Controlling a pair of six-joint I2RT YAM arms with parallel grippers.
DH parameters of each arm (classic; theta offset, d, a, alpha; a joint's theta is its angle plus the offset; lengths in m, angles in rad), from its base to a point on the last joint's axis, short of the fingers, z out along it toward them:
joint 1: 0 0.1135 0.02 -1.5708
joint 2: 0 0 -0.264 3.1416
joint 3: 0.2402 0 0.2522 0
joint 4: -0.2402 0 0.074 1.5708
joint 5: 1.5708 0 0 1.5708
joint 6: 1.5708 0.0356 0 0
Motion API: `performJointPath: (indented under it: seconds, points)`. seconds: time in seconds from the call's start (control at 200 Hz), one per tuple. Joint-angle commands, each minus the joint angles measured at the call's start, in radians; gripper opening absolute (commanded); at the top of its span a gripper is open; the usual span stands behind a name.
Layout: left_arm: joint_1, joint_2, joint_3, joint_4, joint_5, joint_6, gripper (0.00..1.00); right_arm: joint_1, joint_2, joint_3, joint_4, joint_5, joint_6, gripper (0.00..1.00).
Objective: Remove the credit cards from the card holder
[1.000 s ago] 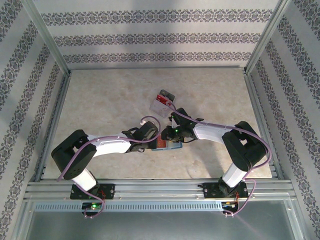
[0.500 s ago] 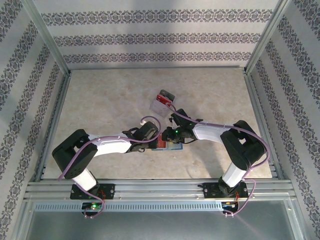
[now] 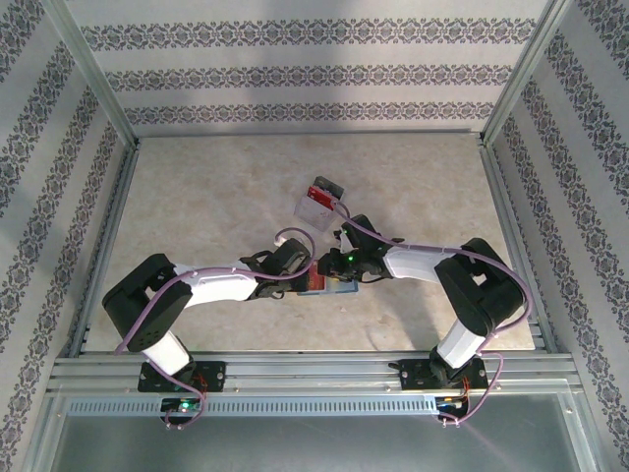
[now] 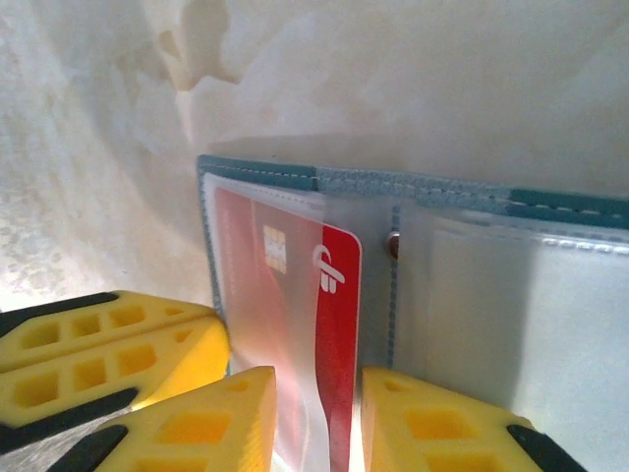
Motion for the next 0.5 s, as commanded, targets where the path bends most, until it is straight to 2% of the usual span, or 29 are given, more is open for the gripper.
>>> performJointPath:
  seconds: [0.0,0.495]
  points:
    - [0.008,0.034,-0.019,-0.036,0.019,-0.013,0.09,0.0,-0.031,-0.014,0.105,-0.093,0.018,0.28]
    - [0.008,0.041,-0.014,-0.051,0.021,-0.024,0.09,-0.02,-0.052,-0.03,0.102,-0.11,0.011,0.28]
